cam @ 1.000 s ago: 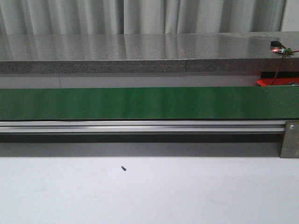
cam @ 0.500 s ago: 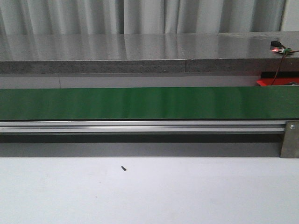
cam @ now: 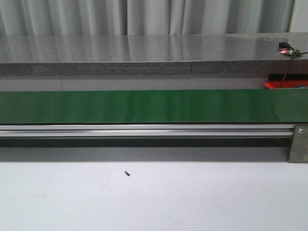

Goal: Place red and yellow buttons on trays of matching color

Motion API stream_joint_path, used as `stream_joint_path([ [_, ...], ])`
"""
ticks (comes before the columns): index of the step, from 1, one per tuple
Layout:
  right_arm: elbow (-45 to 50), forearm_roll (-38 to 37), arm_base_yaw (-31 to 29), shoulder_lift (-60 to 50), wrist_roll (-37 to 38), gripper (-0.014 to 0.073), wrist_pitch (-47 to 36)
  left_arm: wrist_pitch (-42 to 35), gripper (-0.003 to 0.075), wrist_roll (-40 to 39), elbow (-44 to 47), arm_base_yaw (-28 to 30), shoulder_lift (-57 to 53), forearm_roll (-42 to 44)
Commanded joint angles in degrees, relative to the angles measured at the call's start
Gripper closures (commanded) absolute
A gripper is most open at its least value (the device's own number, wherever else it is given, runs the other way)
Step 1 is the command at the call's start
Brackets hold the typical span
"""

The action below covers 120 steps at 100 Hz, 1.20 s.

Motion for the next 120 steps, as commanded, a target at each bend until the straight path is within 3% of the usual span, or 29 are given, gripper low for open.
stream_joint_path([
  [1, -1.83, -0.54, 1.76, -2.83, -0.66, 0.0658, -1.38, -3.73, 0.074, -0.22, -1.52, -0.48, 0.26, -0.84],
  [35, -1.62, -2.24, 9.65, -11.22, -0.6, 0.0662, -0.44, -3.73, 0.074, -0.22, -1.52, -0.48, 0.26, -0.84],
  [72, 3.3, -2.6, 9.79, -20.3, -0.6, 0.0662, -0.77, -3.73, 0.074, -0.22, -1.52, -0.48, 0.26, -0.84],
  [120, 3.77, -2.54, 9.79, -20.65, -0.6, 0.0662, -1.24, -3.73, 0.074, -0.22, -1.52, -0.48, 0.26, -0.84],
])
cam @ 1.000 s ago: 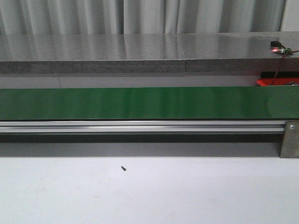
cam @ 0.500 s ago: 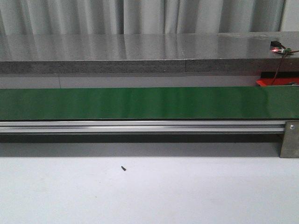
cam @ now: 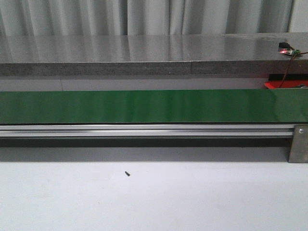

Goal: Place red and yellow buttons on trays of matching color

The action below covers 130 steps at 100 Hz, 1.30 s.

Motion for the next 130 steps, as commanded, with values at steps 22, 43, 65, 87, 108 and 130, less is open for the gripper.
stream_joint_path([
  [22, -1.39, -0.31, 0.11, -0.25, -0.44, 0.0662, -3.58, -3.73, 0.074, -0.22, -1.52, -0.48, 0.26, -0.84],
  [43, -1.39, -0.31, 0.11, -0.25, -0.44, 0.0662, -3.58, -3.73, 0.074, -0.22, -1.52, -0.48, 0.26, -0.84],
  [65, -1.39, -0.31, 0.11, -0.25, -0.44, 0.0662, -3.58, -5.16, 0.074, -0.22, -1.52, -0.48, 0.26, -0.84],
  [87, -1.39, -0.31, 0.11, -0.25, -0.44, 0.0662, -3.58, -5.78, 0.074, -0.22, -1.52, -0.48, 0.26, -0.84],
  [108, -1.39, -0.31, 0.11, -0.25, -0.44, 0.0662, -3.53, -6.02, 0.074, -0.22, -1.52, -0.48, 0.26, -3.31],
  [130, -1.39, -0.31, 0.11, -0.25, -0.44, 0.0662, -3.53, -7.3, 0.074, -7.15, -2.06, 2.74, 1.91, 0.44],
])
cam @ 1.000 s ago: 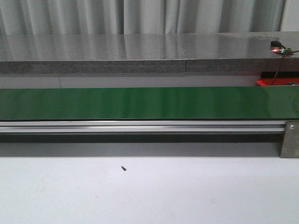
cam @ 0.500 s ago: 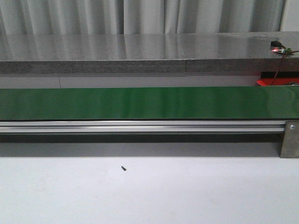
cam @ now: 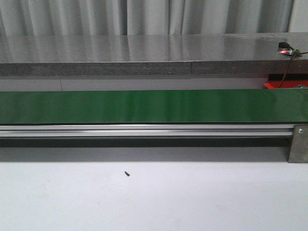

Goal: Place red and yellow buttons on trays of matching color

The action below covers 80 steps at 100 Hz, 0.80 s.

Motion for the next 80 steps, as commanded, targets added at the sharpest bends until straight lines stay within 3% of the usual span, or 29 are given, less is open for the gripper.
stream_joint_path([
  [1, -1.39, -0.31, 0.11, -0.25, -0.44, 0.0662, -3.4, -4.76, 0.074, -3.56, -2.12, 1.76, 1.8, 1.35],
  [58, -1.39, -0.31, 0.11, -0.25, -0.44, 0.0662, -3.4, -4.61, 0.0722, -2.71, -8.56, 20.6, 22.68, 1.95],
  [70, -1.39, -0.31, 0.11, -0.25, -0.44, 0.0662, -3.4, -4.61, 0.0574, -2.61, -11.17, 23.28, 27.78, 2.48],
  [80, -1.39, -0.31, 0.11, -0.25, -0.44, 0.0662, -3.4, -4.61, 0.0321, -2.61, -14.19, 24.68, 32.07, 2.48],
])
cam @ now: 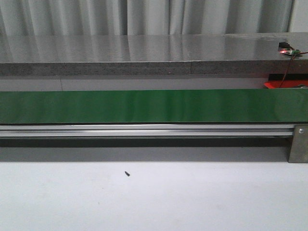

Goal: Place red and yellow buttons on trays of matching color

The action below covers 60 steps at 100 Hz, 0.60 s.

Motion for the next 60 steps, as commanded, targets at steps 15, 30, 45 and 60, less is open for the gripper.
stream_joint_path([
  [15, -1.39, -0.31, 0.11, -0.25, -0.44, 0.0662, -3.4, -1.89, 0.0119, 0.14, -8.77, 1.73, 8.65, -0.28],
  [30, -1.39, -0.31, 0.11, -0.25, -0.44, 0.0662, -3.4, -0.24, 0.0122, -0.09, -14.09, 1.73, 16.25, -0.28],
  [45, -1.39, -0.31, 0.11, -0.25, -0.44, 0.0662, -3.4, 0.01, 0.0122, -0.48, -20.66, 1.73, 24.31, -0.28],
  [60, -1.39, -0.31, 0.11, -0.25, -0.44, 0.0662, -3.4, 2.01, 0.0122, -0.48, -27.41, 1.73, 31.58, -0.28],
])
